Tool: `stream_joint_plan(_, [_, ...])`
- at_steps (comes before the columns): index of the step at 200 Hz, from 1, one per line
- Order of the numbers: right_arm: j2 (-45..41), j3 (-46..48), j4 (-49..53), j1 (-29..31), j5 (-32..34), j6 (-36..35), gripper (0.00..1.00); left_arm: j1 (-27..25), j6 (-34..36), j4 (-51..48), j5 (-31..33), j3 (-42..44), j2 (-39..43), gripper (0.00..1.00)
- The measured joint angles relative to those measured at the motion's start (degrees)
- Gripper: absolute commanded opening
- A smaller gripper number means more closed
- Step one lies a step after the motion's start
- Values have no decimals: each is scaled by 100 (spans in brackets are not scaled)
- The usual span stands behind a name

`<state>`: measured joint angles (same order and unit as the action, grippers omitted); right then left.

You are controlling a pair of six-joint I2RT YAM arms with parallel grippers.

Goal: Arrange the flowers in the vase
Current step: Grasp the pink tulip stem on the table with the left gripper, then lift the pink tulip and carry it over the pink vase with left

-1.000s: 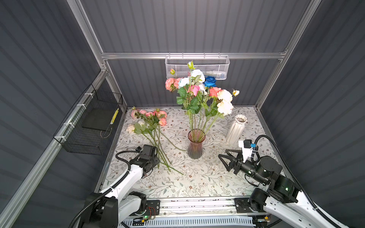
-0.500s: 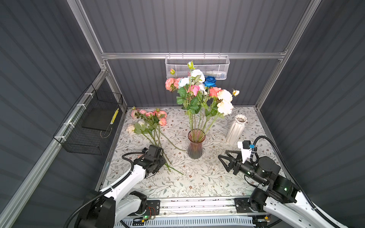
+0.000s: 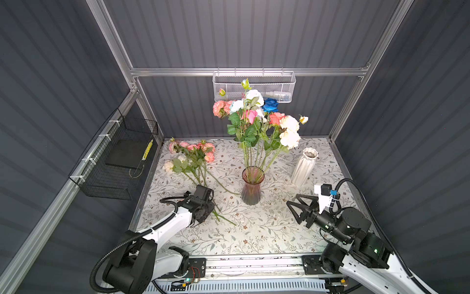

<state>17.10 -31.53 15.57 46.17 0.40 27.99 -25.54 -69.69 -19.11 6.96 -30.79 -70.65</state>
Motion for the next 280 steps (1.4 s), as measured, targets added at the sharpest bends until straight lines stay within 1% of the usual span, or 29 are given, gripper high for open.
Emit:
stream_joint_plan(20, [-2, 4, 55, 0, 4, 0, 79, 0, -4, 48, 57, 2, -225, 20])
stream_joint_plan(57, [-28, 15, 94, 0, 9, -2, 79, 0, 2, 146, 101, 31, -269, 7])
stream_joint_plan(78, [-46, 15, 125, 0, 13, 0, 79, 0, 2, 90, 157, 37, -197, 3])
stream_joint_plan(105, [-46, 15, 164, 0, 20, -7, 79, 0, 42, -153, 260, -2, 216, 2])
stream_joint_plan(138, [-48, -7, 260, 0, 17, -15, 79, 0, 249, -669, 404, -411, 1082, 0])
stream_joint_plan(153, [-50, -42, 295, 0, 7, -17, 79, 0, 468, -817, 446, -732, 1513, 0])
stream_joint_plan(170, [-44, -107, 308, 0, -2, -33, 80, -2, 890, -894, 437, -1209, 1860, 0])
stream_joint_plan(189, [13, -205, 310, 0, -7, -57, 79, -57, 1423, -793, 389, -1799, 1954, 0])
stream_joint_plan(207, [131, -278, 304, 0, -20, -63, 79, -188, 1886, -396, 293, -2177, 1943, 0])
stream_joint_plan(222, [254, -328, 299, 0, -24, -63, 80, -444, 2299, -15, 306, -2402, 1856, 0])
stream_joint_plan(233, [330, -361, 297, 0, -24, -63, 79, -772, 2634, 264, 407, -2618, 1685, 0])
stream_joint_plan(264, [468, -476, 297, 0, -22, -63, 79, -2173, 4011, 1292, 920, -3373, 935, 0])
stream_joint_plan(280, [501, -546, 291, 0, -22, -81, 79, -2715, 4701, 1882, 1097, -3606, 629, 0])
